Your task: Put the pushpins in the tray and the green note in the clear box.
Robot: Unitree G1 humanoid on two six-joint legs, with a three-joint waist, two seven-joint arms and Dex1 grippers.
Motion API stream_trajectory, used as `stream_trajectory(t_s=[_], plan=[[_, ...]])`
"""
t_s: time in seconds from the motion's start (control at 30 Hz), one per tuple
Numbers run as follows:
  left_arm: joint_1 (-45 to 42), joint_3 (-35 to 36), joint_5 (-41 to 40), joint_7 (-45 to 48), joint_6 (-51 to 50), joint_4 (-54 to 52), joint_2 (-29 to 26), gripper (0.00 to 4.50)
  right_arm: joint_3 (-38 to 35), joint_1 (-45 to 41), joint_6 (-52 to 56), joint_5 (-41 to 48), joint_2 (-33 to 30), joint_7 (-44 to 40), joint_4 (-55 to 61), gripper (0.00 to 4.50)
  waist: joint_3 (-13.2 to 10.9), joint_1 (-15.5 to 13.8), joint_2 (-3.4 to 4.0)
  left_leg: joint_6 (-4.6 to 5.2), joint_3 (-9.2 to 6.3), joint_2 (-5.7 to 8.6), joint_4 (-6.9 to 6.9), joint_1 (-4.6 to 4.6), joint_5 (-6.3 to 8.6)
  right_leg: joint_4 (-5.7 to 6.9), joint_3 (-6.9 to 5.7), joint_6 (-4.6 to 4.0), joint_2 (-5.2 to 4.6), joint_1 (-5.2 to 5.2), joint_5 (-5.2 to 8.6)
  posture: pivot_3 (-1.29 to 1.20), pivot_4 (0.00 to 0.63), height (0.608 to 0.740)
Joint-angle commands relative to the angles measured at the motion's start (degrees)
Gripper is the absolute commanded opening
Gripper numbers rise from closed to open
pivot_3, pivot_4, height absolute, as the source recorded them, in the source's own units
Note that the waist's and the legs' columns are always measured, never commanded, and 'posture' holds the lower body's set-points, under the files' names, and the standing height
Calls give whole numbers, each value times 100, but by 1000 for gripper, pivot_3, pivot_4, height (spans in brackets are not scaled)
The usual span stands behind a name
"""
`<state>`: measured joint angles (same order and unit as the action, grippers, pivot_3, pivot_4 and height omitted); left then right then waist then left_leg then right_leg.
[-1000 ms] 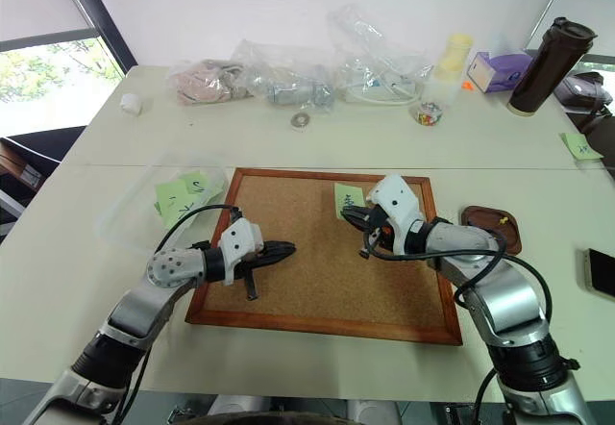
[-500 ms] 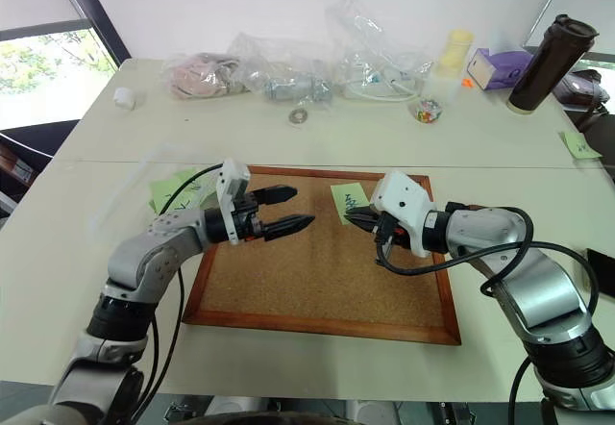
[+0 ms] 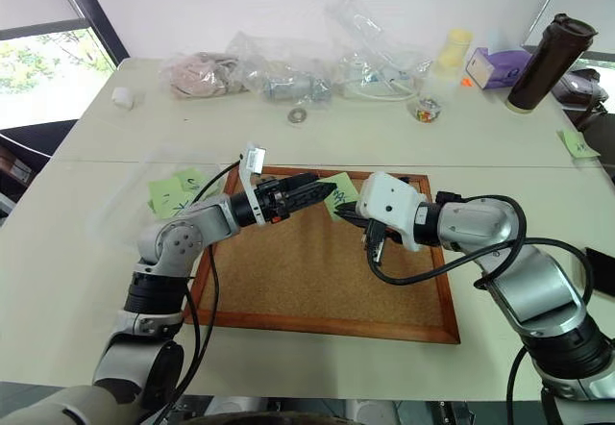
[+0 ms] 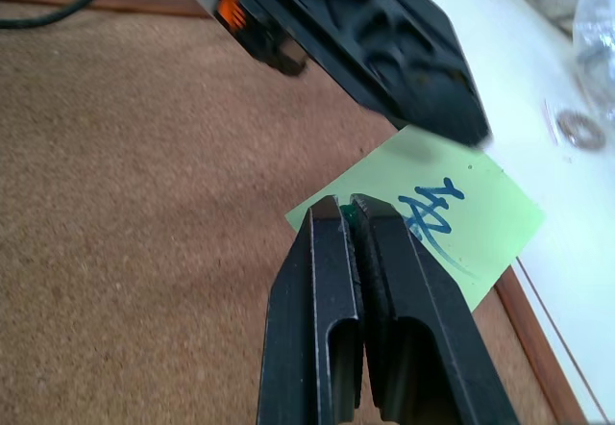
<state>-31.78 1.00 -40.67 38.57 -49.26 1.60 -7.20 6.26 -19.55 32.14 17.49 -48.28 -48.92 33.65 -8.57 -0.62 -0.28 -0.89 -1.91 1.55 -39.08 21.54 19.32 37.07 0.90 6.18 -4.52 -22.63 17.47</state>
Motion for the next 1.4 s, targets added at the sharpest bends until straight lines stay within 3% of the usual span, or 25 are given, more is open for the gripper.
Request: stream_trajectory(t_s=[0.03,0.13,0.37,0.4,0.7,0.93,1.2,1.4], plan=[[-134,-31,-93,23,-15,-54,88,4486,5,-142,-108,-50,11,-30,202,0,0,-2,0,0,0,0,0,0,0,0,0,0,0,0,0,0,150,740],[-164,-49,-103,87,-62,-31,93,3610,49,-216,-124,-89,39,-31,165,0,0,1,0,-1,0,0,0,0,0,0,0,0,0,0,0,0,150,740],[-166,-6,-104,73,-100,-29,104,180,93,-269,-95,-96,87,-26,195,0,0,2,0,-2,0,0,0,0,-1,0,0,0,0,-1,0,0,150,740],[-164,-1,-101,64,-103,-33,107,32,93,-270,-84,-94,92,-21,205,0,0,2,0,-2,0,0,0,0,-1,0,0,0,0,-1,0,0,150,740],[-123,-114,161,87,132,-92,-34,32,-67,-406,144,34,171,107,281,0,0,1,0,-3,0,0,0,0,-1,1,0,0,-1,-2,0,0,150,740],[-57,-230,426,167,499,-18,-183,32,-665,-548,634,490,394,458,242,0,0,1,0,-4,0,0,0,1,-2,1,0,0,-1,-2,0,0,150,740],[23,-140,435,92,544,-193,-245,32,-2049,55,1105,884,323,820,-103,0,-1,-17,0,-3,0,1,0,4,-2,1,1,0,-3,-1,0,0,150,740],[122,-232,534,133,646,-539,-423,32,-3450,1291,820,620,82,819,-1557,0,-1,-12,-1,-2,1,4,1,5,-1,2,3,1,-5,2,0,0,150,740]])
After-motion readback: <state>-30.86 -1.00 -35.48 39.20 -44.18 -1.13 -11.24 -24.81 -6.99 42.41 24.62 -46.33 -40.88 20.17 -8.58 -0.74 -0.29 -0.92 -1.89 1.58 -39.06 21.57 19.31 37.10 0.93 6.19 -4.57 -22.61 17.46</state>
